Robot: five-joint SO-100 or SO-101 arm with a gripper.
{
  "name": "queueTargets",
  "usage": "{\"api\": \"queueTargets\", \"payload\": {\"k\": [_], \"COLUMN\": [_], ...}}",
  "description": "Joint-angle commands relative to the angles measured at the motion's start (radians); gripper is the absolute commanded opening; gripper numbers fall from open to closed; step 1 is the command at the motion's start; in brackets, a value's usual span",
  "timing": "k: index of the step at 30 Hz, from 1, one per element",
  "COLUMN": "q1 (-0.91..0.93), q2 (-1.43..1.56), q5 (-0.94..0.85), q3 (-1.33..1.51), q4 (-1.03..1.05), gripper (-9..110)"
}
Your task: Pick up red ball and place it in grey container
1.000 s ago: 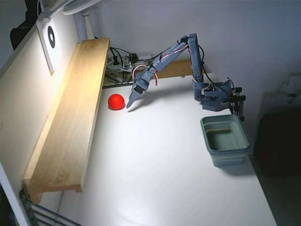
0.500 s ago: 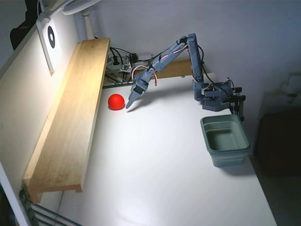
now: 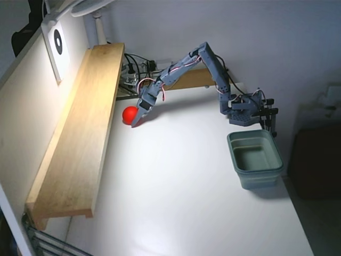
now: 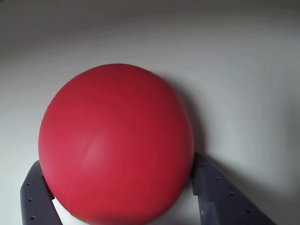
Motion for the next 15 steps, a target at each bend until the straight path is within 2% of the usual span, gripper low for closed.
{"api": "queueTargets", "payload": {"k": [1,6,15], "q1": [0.022,0.022,0.022], "q2": [-0.029,-0.112,-0.116], "q5": [0.002,0.002,0.002], "q3": [-0.142,-0.275,-0.282], "q4": [0.052,0.102,0.105], "gripper": [38,38,38]}}
